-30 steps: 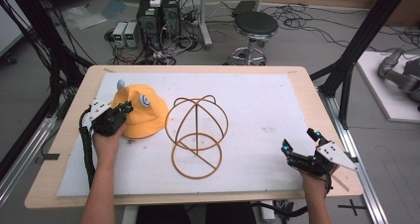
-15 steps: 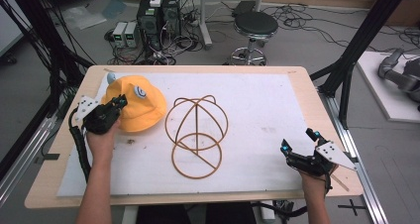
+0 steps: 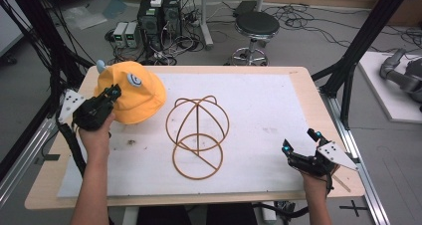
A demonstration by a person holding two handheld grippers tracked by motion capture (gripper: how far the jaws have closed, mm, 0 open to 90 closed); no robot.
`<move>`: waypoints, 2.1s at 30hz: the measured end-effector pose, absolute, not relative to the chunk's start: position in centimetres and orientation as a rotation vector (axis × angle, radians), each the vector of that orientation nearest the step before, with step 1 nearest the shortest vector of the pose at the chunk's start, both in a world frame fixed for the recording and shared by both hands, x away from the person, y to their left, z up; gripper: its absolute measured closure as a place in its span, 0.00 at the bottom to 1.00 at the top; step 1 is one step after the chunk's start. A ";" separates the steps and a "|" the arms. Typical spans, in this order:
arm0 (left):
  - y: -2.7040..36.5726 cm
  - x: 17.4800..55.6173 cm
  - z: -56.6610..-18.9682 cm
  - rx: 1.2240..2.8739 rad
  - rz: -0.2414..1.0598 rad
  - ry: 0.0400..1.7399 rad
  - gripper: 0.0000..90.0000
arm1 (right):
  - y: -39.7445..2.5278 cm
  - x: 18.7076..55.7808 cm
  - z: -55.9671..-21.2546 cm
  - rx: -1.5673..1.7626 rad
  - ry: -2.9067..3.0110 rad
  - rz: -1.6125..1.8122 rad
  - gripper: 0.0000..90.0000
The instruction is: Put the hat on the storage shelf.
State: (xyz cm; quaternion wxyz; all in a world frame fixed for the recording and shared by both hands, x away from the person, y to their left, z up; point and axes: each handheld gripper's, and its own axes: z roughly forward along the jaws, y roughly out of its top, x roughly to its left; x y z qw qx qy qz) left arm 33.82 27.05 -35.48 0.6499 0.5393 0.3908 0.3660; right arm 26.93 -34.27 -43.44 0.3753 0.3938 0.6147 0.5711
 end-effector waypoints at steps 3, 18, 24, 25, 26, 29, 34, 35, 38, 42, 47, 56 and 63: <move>26.8 33.4 -34.1 1.200 0.830 0.853 0.98 | -34.3 26.9 -43.4 1.009 1.573 1.463 0.05; 24.3 30.5 -27.4 1.080 0.752 0.666 0.98 | -34.3 26.8 -43.3 1.017 1.561 1.470 0.04; 22.7 28.9 -25.3 1.054 0.706 0.588 0.98 | -34.4 26.8 -43.3 1.015 1.552 1.478 0.05; 22.2 28.4 -24.8 1.046 0.676 0.567 0.98 | -34.5 26.8 -43.3 1.014 1.553 1.479 0.05; 22.2 28.4 -24.8 1.046 0.676 0.567 0.98 | -34.5 26.8 -43.3 1.016 1.550 1.480 0.05; 21.2 27.5 -24.3 1.028 0.633 0.537 0.98 | -34.5 26.8 -43.2 1.017 1.550 1.477 0.05; 19.5 26.1 -23.9 1.040 0.587 0.480 0.98 | -34.6 26.8 -43.2 1.018 1.549 1.479 0.05; 19.0 25.7 -23.9 1.047 0.582 0.467 0.98 | -34.6 26.8 -43.2 1.018 1.549 1.480 0.05; 17.9 25.0 -24.0 1.060 0.580 0.438 0.98 | -34.6 26.8 -43.2 1.019 1.548 1.480 0.04; 16.6 24.4 -24.5 1.084 0.594 0.419 0.98 | -34.6 26.8 -43.2 1.021 1.548 1.480 0.04; 15.4 24.2 -25.7 1.121 0.586 0.423 0.98 | -34.6 26.8 -43.2 1.021 1.548 1.479 0.05; 13.8 24.2 -27.6 1.167 0.602 0.438 0.98 | -34.6 26.9 -43.3 1.020 1.541 1.484 0.05; 13.0 24.3 -28.4 1.196 0.613 0.447 0.98 | -34.6 26.8 -43.3 1.026 1.546 1.484 0.05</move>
